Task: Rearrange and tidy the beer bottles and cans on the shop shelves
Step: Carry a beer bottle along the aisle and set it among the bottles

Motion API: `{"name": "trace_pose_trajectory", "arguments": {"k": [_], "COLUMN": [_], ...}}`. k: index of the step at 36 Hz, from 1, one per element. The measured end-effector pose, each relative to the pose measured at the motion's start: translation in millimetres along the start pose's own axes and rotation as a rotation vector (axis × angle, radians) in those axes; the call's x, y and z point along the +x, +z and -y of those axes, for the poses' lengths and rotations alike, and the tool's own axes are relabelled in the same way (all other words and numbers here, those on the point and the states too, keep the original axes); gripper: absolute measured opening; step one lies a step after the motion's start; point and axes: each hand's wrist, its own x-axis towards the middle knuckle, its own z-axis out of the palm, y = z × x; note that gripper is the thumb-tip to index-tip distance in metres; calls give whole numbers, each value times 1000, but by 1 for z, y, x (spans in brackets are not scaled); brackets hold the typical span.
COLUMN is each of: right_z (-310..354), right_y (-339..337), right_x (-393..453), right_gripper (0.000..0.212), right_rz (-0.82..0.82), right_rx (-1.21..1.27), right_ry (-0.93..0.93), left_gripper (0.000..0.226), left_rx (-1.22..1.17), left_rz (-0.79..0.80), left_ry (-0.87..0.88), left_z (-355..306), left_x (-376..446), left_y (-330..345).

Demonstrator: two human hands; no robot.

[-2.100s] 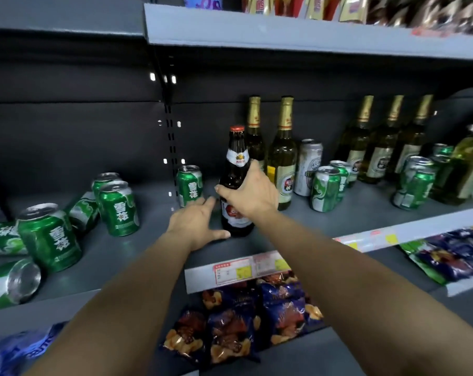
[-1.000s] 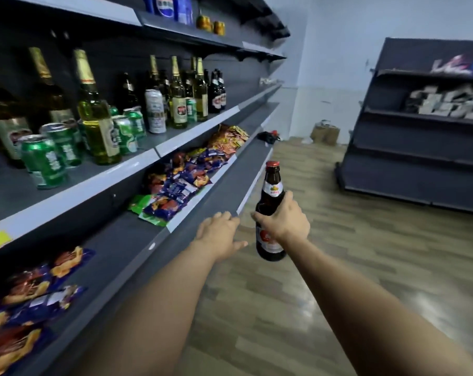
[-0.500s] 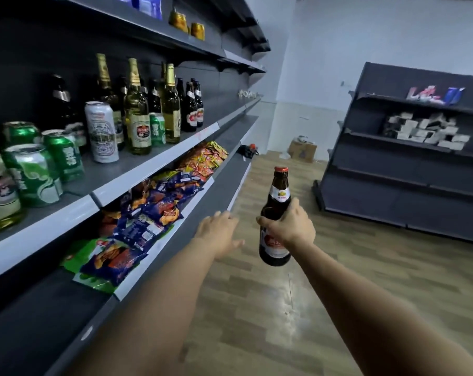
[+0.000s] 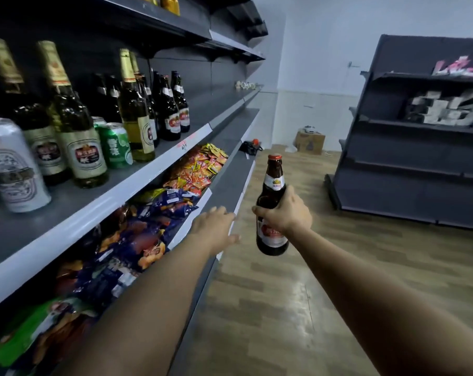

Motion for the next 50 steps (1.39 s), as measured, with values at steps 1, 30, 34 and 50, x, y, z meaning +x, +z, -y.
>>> {"name": "trace_pose_trajectory", "arguments": {"k": [1, 30, 34, 50], "right_z": [0, 119, 159, 253], "right_y": [3, 107, 125, 186], "right_x": [18, 454, 504, 643], "right_gripper": [65, 62, 63, 61], "right_rz": [-2, 5, 6, 86], "right_rx": [4, 124, 175, 288], "right_ry": [-8, -255, -283, -507], "left_gripper": [53, 47, 49, 43], "left_rx": [9, -2, -46, -46], "left_rz": [-5, -196, -190, -117], "left_ry": [-10, -233, -269, -416], "left_z": [3, 158, 190, 230], "left_x": [17, 416, 461, 580], "left_y": [-1, -41, -50, -58]}}
